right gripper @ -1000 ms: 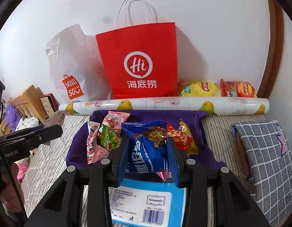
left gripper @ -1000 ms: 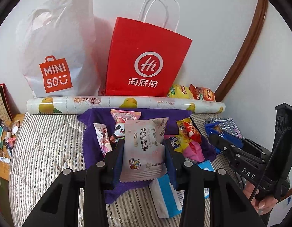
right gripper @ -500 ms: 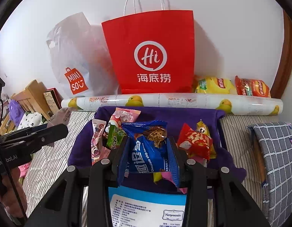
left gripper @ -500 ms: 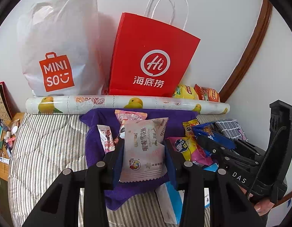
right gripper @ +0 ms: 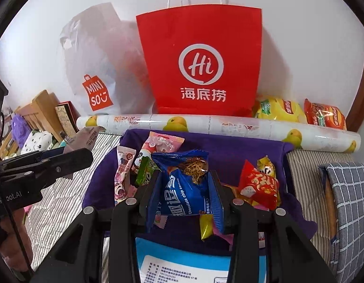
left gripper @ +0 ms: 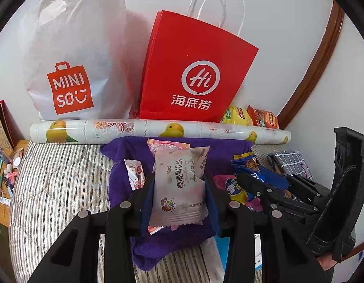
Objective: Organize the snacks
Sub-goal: 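Lower both packets onto the towel and open both grippers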
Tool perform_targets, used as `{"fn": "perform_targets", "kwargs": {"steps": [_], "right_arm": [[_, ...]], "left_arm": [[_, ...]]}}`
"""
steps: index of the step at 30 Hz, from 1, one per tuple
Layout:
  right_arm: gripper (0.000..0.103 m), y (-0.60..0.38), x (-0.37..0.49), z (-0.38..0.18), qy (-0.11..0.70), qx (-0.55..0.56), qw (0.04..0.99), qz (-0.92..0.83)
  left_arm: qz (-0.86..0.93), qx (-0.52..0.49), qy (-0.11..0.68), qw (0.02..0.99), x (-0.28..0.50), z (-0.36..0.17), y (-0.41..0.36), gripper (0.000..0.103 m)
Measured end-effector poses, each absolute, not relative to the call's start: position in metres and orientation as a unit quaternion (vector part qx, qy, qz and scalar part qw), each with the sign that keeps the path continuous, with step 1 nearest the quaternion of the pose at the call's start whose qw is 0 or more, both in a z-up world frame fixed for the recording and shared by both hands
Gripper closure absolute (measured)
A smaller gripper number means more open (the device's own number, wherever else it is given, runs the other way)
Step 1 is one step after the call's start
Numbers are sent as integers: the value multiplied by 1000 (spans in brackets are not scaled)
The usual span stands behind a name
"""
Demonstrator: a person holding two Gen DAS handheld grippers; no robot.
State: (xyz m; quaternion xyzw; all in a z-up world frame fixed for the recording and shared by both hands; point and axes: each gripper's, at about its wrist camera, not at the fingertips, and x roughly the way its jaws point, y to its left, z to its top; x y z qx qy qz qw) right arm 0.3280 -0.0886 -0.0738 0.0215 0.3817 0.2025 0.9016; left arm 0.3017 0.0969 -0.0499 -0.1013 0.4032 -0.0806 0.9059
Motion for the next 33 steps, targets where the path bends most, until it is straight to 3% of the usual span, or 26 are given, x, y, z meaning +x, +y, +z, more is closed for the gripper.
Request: {"fn": "perform_targets", "kwargs": {"steps": [33], "right_arm": [[64, -50, 360, -128, 452, -16, 867, 209]], "left_arm": [[-65, -112, 441, 888, 321, -90, 114, 65]]}}
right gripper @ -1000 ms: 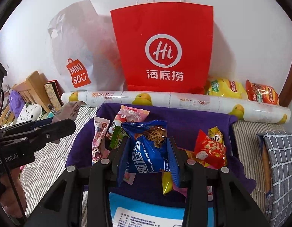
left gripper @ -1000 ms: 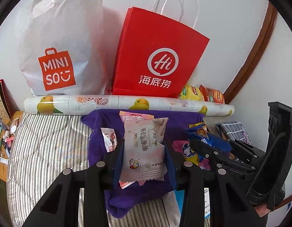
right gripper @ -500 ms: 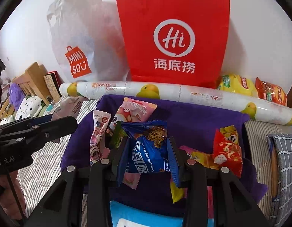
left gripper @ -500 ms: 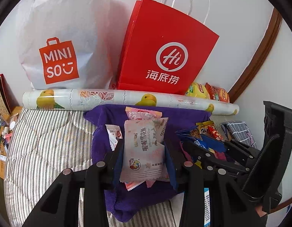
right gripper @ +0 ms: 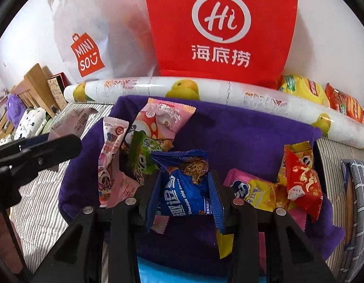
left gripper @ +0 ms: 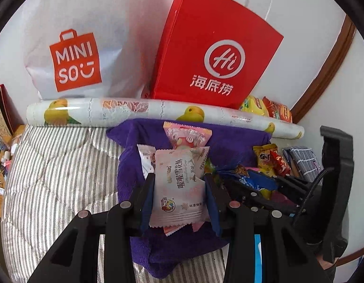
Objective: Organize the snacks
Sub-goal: 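Lower both packets onto the towel and open both grippers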
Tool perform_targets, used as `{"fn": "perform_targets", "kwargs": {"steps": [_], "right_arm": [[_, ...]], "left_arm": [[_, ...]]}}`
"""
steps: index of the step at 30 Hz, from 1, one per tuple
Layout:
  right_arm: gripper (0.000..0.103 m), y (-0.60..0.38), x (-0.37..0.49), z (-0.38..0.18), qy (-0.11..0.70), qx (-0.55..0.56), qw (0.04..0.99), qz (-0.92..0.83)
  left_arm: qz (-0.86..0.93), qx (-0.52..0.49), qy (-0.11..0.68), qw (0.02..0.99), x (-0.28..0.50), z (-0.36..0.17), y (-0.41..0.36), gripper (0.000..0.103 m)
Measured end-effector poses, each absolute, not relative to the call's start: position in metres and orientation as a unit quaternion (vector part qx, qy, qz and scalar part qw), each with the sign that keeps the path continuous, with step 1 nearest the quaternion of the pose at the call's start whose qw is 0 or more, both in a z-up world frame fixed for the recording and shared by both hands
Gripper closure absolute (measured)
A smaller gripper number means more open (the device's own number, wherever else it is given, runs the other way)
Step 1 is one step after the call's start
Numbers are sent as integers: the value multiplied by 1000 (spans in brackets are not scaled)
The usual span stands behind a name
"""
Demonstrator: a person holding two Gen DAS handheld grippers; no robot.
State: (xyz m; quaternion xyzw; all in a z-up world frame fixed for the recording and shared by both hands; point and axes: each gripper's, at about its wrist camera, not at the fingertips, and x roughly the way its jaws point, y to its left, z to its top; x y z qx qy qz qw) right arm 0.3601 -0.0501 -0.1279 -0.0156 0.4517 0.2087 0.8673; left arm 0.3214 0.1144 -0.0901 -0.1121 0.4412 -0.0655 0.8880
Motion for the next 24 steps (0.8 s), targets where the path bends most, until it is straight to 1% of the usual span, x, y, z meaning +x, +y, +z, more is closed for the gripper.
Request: {"fn": "perform_targets", "kwargs": {"steps": [6, 14, 15, 18, 19, 24], "right_arm": [[63, -49, 362, -134, 470, -22, 858, 204], [60, -59, 362, -136, 474, 13, 852, 223], [59, -59, 361, -135, 472, 14, 852, 225], [49, -61, 356, -131, 459, 14, 859, 227], [47, -62, 354, -129, 453, 16, 861, 231], [47, -69, 349, -123, 440, 25, 867, 235]], "left_arm": [[-63, -105, 456, 882, 325, -101, 112, 65], [-64, -100, 466, 877, 329, -108, 108, 65], [-65, -99, 467, 876, 330, -109, 107, 65], [-64, -100, 469, 875, 333, -111, 107, 65], [-64, -99, 469, 875, 334, -111, 106, 65], [-67, -99, 473, 873, 339, -115, 101, 65]]}}
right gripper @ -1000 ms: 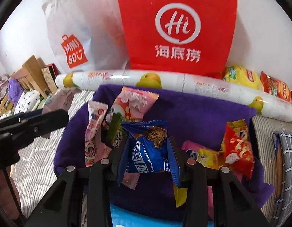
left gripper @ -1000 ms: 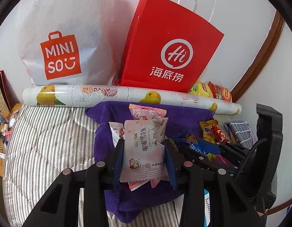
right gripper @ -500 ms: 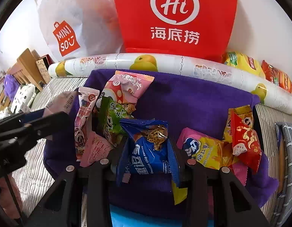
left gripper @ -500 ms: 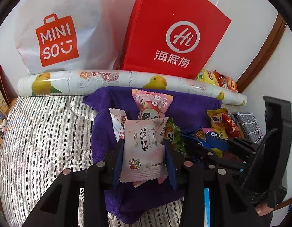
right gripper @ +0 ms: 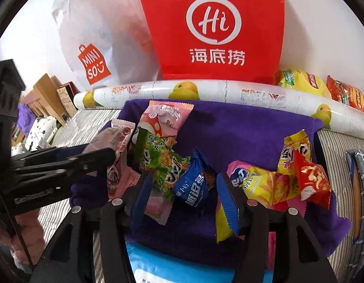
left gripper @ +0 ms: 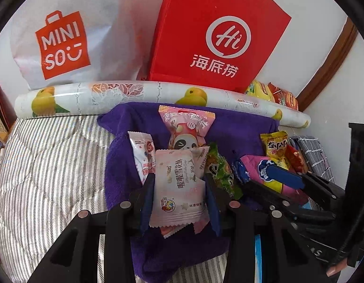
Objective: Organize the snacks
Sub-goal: 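Lower both packets onto the towel and open both grippers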
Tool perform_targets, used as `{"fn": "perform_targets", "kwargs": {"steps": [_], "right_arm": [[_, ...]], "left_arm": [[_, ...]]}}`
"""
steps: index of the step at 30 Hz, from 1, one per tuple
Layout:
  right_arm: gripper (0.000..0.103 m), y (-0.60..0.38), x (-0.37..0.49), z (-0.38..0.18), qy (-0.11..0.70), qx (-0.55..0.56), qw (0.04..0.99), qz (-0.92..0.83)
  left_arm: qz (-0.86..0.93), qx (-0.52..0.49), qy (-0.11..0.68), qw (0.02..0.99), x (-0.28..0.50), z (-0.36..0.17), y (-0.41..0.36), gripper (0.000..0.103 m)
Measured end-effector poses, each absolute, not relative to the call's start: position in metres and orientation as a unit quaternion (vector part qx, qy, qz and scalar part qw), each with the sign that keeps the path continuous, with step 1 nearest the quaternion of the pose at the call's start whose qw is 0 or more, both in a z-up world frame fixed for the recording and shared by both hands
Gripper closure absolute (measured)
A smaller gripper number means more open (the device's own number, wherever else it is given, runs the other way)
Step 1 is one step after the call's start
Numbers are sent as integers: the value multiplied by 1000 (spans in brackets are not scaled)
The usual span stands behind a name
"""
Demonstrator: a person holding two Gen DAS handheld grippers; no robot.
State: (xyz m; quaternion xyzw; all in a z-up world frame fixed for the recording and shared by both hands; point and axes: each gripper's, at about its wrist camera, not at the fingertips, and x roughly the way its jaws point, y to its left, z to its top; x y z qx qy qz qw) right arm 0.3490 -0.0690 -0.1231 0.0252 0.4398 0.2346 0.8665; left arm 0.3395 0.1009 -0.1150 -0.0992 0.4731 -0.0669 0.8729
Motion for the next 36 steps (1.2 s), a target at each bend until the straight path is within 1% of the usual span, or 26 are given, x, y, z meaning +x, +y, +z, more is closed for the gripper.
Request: {"fn": "perform_targets", "kwargs": {"steps": [10, 17, 31, 36], "right_arm": [[47, -75, 341, -116, 425, 17, 873, 241], [47, -87, 338, -108, 406, 39, 879, 247], [47, -84, 342, -118, 418, 22, 878, 232], [47, -85, 340, -115, 413, 21, 880, 232]], "left_arm": [[-73, -90, 480, 869, 354, -122, 81, 65], [-71, -98, 501, 857, 365, -139, 76, 65], [-72, -100, 511, 850, 363, -143, 75, 64], [-75, -103, 508, 852, 357, -136, 77, 57]]}}
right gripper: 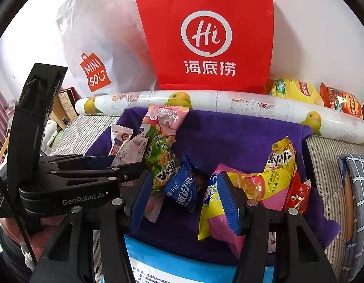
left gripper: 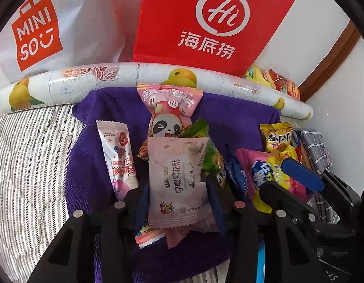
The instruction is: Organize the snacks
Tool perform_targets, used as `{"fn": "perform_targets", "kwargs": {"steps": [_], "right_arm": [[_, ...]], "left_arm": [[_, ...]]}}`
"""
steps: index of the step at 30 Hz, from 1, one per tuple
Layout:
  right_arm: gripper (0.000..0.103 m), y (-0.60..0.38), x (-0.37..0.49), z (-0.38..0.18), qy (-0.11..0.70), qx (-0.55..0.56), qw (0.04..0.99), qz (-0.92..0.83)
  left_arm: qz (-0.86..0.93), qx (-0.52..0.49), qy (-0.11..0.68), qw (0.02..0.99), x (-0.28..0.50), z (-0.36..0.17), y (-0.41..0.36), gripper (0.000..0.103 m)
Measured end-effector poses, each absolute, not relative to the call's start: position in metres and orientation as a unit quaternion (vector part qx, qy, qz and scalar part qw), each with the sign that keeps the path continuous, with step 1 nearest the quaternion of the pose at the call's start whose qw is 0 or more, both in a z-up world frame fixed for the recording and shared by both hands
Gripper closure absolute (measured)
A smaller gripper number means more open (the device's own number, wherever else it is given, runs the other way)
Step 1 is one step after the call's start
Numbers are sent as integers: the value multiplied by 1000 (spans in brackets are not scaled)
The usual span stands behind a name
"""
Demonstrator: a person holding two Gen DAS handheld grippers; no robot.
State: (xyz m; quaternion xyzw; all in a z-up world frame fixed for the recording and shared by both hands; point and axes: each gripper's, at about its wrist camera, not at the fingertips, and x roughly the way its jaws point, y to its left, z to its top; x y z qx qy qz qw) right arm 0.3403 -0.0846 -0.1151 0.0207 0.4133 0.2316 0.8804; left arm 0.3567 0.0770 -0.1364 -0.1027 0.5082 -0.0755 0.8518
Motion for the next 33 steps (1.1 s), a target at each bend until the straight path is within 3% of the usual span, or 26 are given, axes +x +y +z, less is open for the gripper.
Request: {"fn": "perform_targets", "kwargs": {"steps": [17, 24, 26, 28, 33], "right_arm": [[47, -89, 336, -109, 419, 11, 883, 214], [47, -97, 330, -108, 431, 5, 880, 199], [43, -97, 328, -108, 430, -2, 883, 189], [33, -97, 327, -108, 430, -2, 885, 181], [33, -96, 325, -112, 441, -9, 881, 168]], "left_arm": [[-53, -78, 507, 857, 329, -111, 81, 34], [-35, -75, 504, 860, 318, -106, 84, 30], [-34, -72, 504, 860, 314, -105, 84, 30], [-27, -69, 504, 860, 311, -105, 83, 30], [-24, -71, 499, 863, 298, -96, 83, 30]]}}
